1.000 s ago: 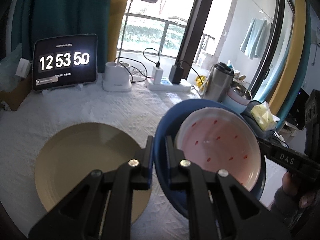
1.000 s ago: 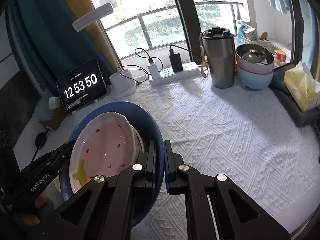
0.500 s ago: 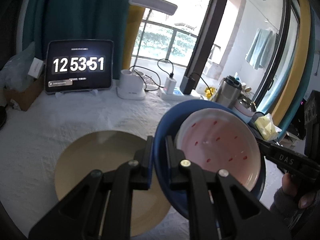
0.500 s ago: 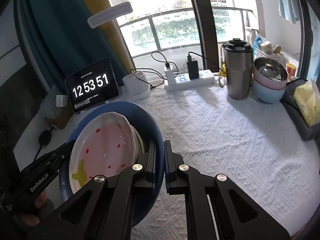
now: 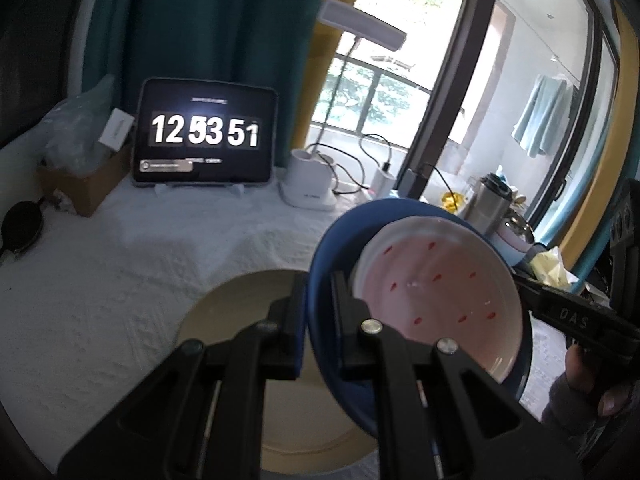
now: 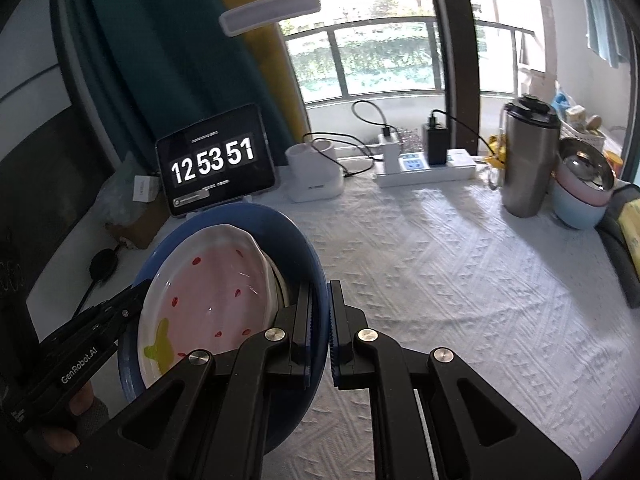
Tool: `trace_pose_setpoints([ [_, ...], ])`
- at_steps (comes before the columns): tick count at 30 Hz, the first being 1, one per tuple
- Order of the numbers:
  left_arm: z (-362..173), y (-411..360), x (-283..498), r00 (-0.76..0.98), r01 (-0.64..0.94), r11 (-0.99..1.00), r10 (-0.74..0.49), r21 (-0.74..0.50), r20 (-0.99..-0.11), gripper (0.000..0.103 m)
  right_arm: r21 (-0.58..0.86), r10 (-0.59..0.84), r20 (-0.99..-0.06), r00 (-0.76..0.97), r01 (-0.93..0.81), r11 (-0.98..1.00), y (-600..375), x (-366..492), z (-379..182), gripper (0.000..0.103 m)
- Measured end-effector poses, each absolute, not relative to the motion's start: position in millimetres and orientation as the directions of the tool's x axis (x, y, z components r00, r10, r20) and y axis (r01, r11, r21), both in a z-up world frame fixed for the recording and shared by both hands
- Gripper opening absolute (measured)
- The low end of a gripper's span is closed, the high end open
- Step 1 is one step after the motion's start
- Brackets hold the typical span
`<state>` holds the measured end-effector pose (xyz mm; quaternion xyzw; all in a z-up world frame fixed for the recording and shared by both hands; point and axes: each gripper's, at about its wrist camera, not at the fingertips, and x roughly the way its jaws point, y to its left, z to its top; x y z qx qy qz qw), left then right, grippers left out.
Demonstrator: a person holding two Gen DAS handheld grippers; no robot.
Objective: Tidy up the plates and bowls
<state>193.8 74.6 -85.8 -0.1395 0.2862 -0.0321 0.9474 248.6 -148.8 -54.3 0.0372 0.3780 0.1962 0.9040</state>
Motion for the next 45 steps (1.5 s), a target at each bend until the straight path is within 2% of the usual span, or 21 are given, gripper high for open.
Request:
trace_pose_setpoints([
  [24, -111.1, 139.6, 194.4, 0.811, -0.124, 0.944, -0.081, -0.307, -0.579, 0.01, 0.197, 0.407, -0.727, 0.553, -0.4, 0.895, -70.7, 267.8, -78.4, 0.009],
  [45, -120.1, 148.7, 201.6, 0.796, -0.152, 0.941, -0.066, -0.303, -0.602, 0.012, 0.184, 0.398, -0.76, 0.514, -0.418, 0.89, -55.5, 276.0, -95.3, 0.011],
])
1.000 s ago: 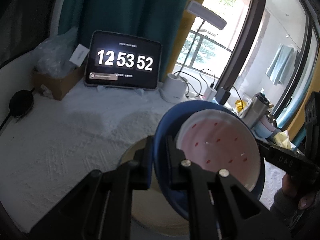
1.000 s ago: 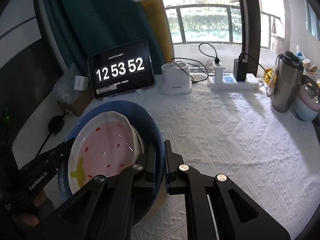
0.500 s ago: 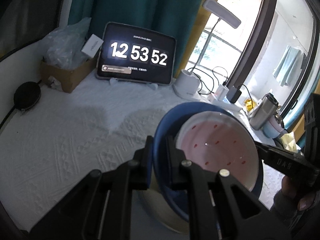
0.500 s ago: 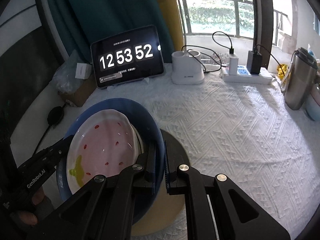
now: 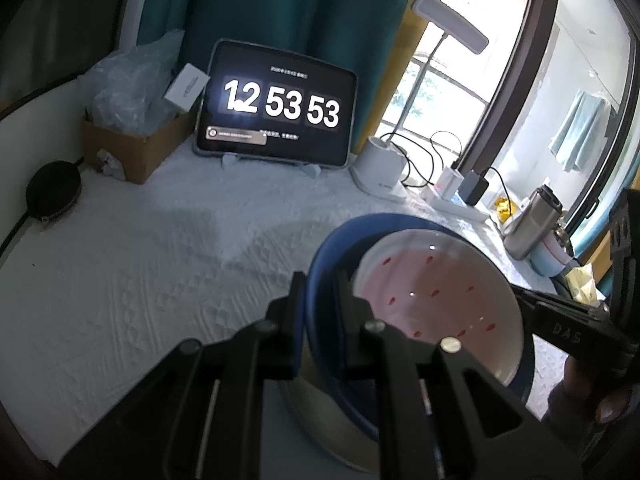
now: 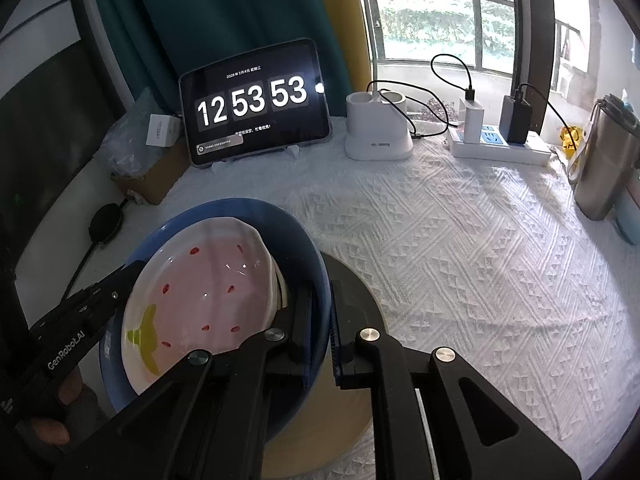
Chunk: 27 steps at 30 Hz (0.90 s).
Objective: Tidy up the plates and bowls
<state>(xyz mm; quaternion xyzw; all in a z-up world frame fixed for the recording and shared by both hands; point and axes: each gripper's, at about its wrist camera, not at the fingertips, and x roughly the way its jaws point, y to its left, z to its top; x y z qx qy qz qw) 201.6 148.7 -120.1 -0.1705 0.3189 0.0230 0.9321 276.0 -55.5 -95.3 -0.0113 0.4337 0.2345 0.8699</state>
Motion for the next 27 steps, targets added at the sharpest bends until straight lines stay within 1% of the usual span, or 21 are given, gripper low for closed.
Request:
trace_pose_setpoints([
  [5, -121.3, 147.3, 201.6, 0.794, -0.161, 0.944, -0.049, -0.287, -0.606, 0.014, 0.185, 0.405, -0.757, 0.512, -0.426, 0.886, -55.2, 276.2, -94.3, 0.011],
  [16, -119.8, 139.8, 202.6, 0.791, -0.163, 0.951, -0.033, -0.264, -0.61, 0.015, 0.193, 0.404, -0.764, 0.503, -0.419, 0.887, -59.4, 276.3, -95.4, 0.011],
  [24, -117.0, 133.5, 203.7, 0.787, -0.175, 0.957, -0.005, -0.231, -0.617, 0.017, 0.207, 0.417, -0.759, 0.499, -0.423, 0.882, -66.4, 271.8, -94.5, 0.011],
  [27, -115.8, 130.5, 202.2, 0.79, -0.185, 0.96, 0.017, -0.212, -0.613, 0.018, 0.207, 0.423, -0.756, 0.498, -0.432, 0.878, -68.5, 269.3, -93.8, 0.013],
])
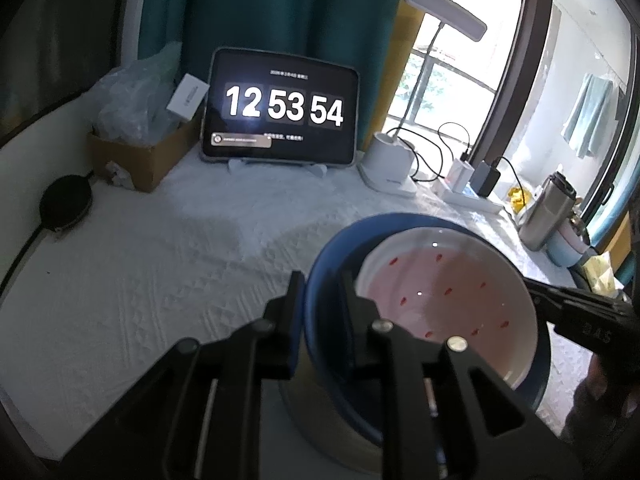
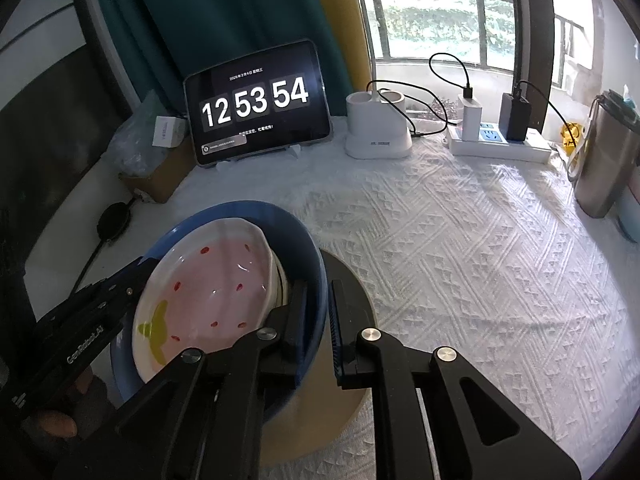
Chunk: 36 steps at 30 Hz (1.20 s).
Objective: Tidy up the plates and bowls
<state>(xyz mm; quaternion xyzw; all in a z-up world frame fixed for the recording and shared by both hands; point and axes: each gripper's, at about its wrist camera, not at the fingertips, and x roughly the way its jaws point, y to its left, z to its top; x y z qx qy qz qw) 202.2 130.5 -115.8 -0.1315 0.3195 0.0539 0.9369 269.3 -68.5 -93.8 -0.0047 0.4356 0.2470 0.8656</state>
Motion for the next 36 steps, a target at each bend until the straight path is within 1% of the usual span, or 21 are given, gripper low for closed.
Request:
trace_pose_setpoints([
  [10, -107.0, 123.9, 190.8, 0.802, -0.213, 0.963, 0.075, -0.166, -0.592, 0.02, 0.216, 0.437, -0.742, 0.509, -0.435, 0.874, -83.3, 256.9, -86.3, 0.025],
  [15, -104.1, 116.4, 180.3, 0.808, -0.203, 0.965, 0.067, -0.169, -0.585, 0.036, 0.225, 0.446, -0.732, 0.515, -0.436, 0.872, -91.7, 247.3, -81.8, 0.031],
  [20, -102.0, 106.1, 169.4, 0.817, -0.195, 0.965, 0.063, -0.173, -0.573, 0.045, 0.245, 0.461, -0.72, 0.518, -0.432, 0.868, -99.3, 236.7, -77.3, 0.034],
  [23, -99.1, 98.2, 161.9, 0.824, -0.182, 0.969, 0.057, -0.169, -0.563, 0.046, 0.244, 0.463, -0.713, 0.526, -0.432, 0.868, -104.4, 228.0, -75.1, 0.035],
  [28, -94.2, 84.6, 153.0, 0.835, -0.155, 0.975, 0.044, -0.158, -0.549, 0.046, 0.233, 0.43, -0.732, 0.528, -0.4, 0.887, -115.6, 220.5, -79.2, 0.035],
  [36, -89.0, 63.8, 141.4, 0.846, -0.095, 0.985, 0.003, -0.146, -0.532, 0.046, 0.228, 0.409, -0.725, 0.554, -0.367, 0.902, -132.7, 205.3, -76.2, 0.035],
])
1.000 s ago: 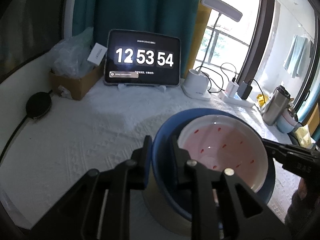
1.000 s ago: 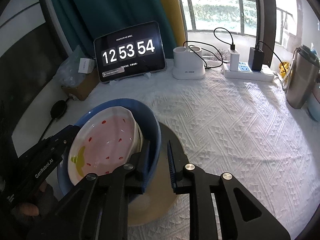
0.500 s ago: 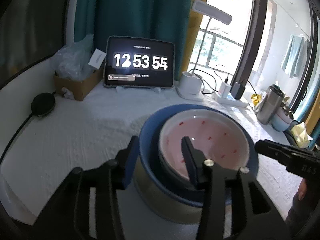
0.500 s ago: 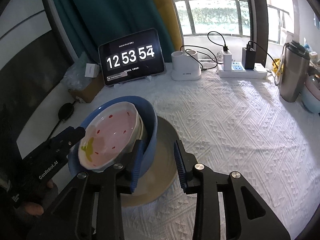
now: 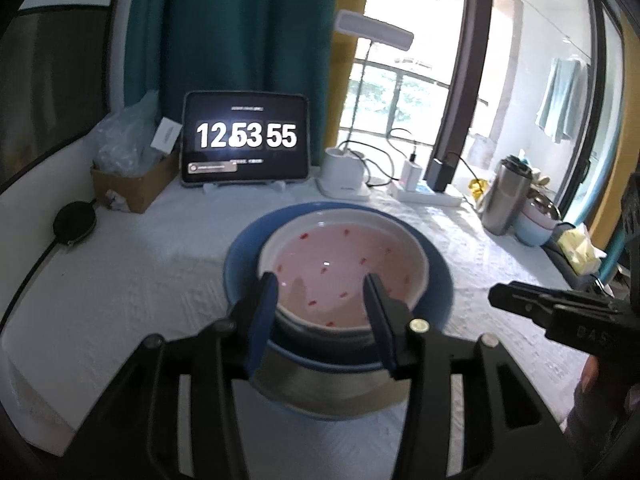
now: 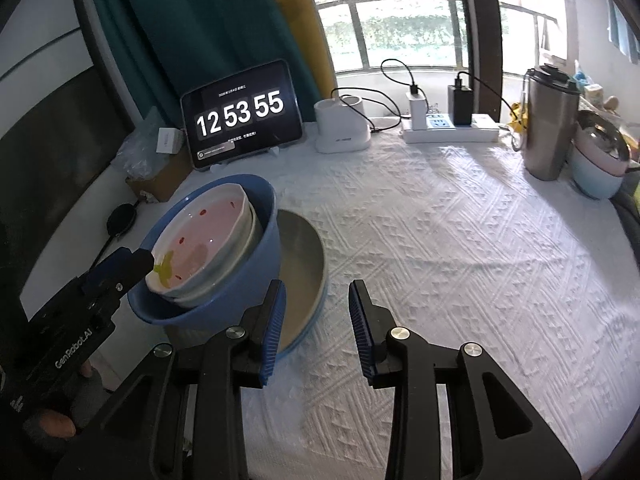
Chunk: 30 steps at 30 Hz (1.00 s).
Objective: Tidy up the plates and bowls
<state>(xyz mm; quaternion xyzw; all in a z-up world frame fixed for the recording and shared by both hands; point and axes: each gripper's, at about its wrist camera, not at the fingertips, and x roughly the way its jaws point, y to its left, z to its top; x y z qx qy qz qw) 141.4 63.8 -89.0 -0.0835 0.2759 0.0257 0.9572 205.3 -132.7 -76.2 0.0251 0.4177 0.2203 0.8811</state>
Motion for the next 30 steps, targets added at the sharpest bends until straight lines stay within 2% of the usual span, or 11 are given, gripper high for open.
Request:
trace_pose_setpoints([
  [24, -66.9, 14.4, 110.2, 0.869, 0.075, 0.995, -0.098, -0.066, -0.485, 0.046, 0.182, 0.311, -0.671, 0.673, -0.257, 0.949, -181.7, 163.1, -51.9, 0.035],
  [30, -56.2, 8.8, 92.5, 0.878, 0.138, 0.985, -0.169, -0.101, -0.449, 0.047, 0.157, 0.286, -0.636, 0.717, -0.243, 0.957, -190.5, 141.6, -41.2, 0.035],
])
